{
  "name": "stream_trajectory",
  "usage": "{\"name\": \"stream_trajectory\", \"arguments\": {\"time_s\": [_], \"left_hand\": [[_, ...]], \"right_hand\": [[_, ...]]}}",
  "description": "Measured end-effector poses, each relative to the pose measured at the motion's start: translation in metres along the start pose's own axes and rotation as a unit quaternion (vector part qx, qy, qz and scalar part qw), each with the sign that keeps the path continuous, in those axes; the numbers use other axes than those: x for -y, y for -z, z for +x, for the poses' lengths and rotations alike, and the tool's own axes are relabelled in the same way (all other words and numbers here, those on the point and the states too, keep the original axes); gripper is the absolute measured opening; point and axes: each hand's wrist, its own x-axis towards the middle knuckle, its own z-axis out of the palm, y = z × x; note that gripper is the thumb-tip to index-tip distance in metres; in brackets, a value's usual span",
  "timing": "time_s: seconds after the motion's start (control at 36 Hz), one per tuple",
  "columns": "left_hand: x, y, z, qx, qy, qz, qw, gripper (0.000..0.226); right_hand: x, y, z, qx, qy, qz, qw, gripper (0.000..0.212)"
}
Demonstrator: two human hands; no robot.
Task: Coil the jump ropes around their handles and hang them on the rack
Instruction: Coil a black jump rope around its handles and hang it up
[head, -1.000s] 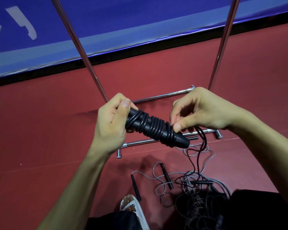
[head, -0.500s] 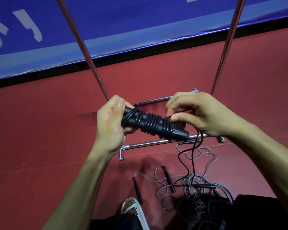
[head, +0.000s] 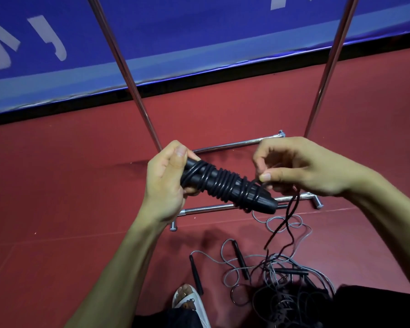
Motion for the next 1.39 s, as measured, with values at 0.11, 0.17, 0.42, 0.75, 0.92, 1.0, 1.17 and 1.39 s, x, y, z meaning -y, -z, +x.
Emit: {"name": "stream_trajectory", "arguments": {"time_s": [0.11, 0.17, 0.42, 0.75, 0.92, 1.0, 1.17, 1.39], "left_hand": [[-0.001, 0.000, 0.000, 0.006, 0.007, -0.009, 1.000, 0.032], [-0.002, -0.001, -0.001, 0.010, 0.010, -0.021, 1.000, 0.034], [-0.008, -0.005, -0.003, 0.017, 0.012, -0.031, 0.999, 0.028], [-0.012, -0.006, -0.006, -0.010, -0.073, 0.058, 0.996, 0.028], [-0.011, -0.012, -0.008, -0.012, -0.065, 0.049, 0.997, 0.027], [-0.011, -0.013, -0.006, -0.025, -0.050, 0.031, 0.998, 0.027], [-0.009, -0.017, -0.004, -0.035, -0.023, -0.009, 0.999, 0.038], [-0.007, -0.016, -0.006, -0.032, -0.020, -0.019, 0.999, 0.029]], "right_hand": [[-0.002, 0.002, -0.002, 0.012, -0.019, 0.085, 0.996, 0.018], [-0.004, 0.002, -0.003, 0.024, -0.011, 0.135, 0.990, 0.014], [-0.007, 0.001, -0.001, 0.018, 0.068, 0.153, 0.986, 0.030], [-0.026, -0.026, 0.009, -0.107, 0.074, 0.195, 0.972, 0.031], [-0.018, -0.020, 0.005, -0.119, 0.095, 0.155, 0.976, 0.024], [-0.017, -0.018, 0.004, -0.119, 0.094, 0.127, 0.980, 0.026], [-0.016, -0.018, 0.003, -0.119, 0.067, 0.133, 0.982, 0.031], [-0.022, -0.017, -0.001, -0.121, 0.066, 0.140, 0.980, 0.017]]}}
